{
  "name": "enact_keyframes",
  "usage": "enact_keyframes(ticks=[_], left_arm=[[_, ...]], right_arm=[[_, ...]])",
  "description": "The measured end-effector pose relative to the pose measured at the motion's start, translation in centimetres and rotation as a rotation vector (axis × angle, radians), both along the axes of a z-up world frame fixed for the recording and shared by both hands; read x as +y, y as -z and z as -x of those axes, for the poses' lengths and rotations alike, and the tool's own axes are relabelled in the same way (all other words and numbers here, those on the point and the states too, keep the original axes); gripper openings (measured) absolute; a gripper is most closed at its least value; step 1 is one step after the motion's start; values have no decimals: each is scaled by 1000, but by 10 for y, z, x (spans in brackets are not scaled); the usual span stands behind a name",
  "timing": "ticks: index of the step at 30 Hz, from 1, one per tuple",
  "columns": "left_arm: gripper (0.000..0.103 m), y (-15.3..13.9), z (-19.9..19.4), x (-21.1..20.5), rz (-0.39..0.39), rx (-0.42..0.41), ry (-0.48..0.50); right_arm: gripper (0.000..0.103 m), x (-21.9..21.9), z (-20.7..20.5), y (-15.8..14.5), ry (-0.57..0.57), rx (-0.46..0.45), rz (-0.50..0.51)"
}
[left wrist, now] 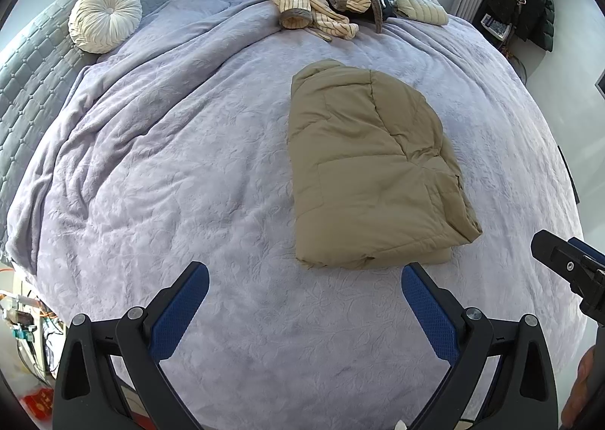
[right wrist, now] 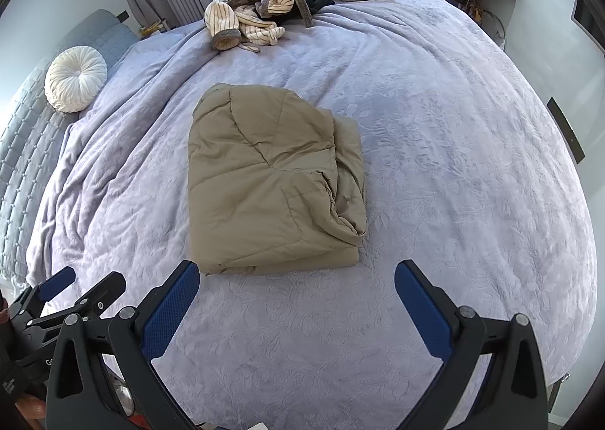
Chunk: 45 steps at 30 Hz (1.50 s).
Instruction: Fold large clothes
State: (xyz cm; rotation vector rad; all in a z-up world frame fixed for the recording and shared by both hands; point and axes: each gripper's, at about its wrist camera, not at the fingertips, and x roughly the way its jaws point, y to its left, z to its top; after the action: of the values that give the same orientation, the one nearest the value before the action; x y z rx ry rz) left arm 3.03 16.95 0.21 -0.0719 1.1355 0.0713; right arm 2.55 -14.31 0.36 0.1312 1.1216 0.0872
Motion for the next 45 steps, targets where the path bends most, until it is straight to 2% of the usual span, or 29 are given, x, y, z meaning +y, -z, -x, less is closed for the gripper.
enact_keyframes(ticks=[45], left_arm=[[102, -1, 3, 8, 7, -1, -11]], right_arm=[[103, 10, 6, 3, -7, 6, -3]])
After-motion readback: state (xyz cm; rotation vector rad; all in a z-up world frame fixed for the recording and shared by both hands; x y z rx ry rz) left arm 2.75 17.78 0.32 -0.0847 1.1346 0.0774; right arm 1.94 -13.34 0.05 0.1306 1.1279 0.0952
